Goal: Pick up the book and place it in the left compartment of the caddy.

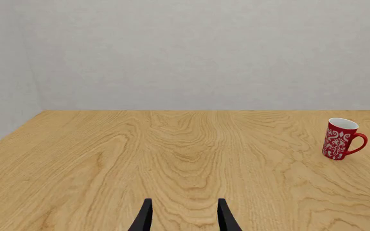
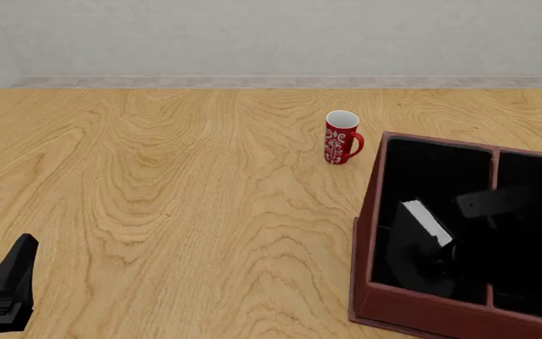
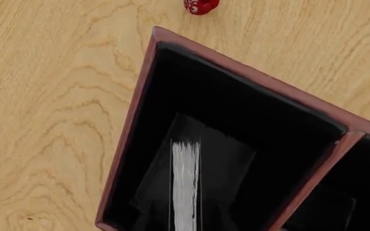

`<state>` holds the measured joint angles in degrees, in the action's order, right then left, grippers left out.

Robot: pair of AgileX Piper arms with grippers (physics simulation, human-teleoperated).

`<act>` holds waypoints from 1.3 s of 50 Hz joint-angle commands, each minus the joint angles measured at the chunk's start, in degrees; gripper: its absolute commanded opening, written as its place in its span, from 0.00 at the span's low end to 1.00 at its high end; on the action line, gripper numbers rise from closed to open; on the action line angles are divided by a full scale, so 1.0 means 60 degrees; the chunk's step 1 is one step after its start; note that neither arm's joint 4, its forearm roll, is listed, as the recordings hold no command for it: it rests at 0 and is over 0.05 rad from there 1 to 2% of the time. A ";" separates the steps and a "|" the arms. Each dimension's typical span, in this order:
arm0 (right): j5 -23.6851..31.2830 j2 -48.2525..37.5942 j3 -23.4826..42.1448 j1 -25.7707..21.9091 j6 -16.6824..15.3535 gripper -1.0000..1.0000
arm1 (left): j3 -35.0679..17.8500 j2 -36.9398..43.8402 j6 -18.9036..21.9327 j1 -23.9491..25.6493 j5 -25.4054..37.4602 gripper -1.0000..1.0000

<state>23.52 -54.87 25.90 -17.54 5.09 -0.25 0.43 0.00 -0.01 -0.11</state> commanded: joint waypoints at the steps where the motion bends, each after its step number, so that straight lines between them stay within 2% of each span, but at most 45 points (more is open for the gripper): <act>1: 0.0035 -0.0252 -0.0261 -0.0164 0.0288 1.00 | 0.0000 0.0002 0.0000 -0.0002 0.0000 1.00; 30: 0.0488 0.0141 -0.0076 -0.0318 0.0319 1.00 | 0.0000 0.0001 -0.0001 0.0000 0.0000 1.00; 46: 0.1656 0.0838 0.0717 0.0056 -0.0265 1.00 | 0.0000 0.0001 -0.0001 0.0002 0.0000 1.00; 65: 0.3002 0.1719 0.1725 0.0247 -0.0697 1.00 | 0.0000 0.0001 0.0001 0.0000 0.0000 1.00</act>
<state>37.26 -47.31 32.99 -16.60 2.30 -0.25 0.44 0.00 -0.01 -0.11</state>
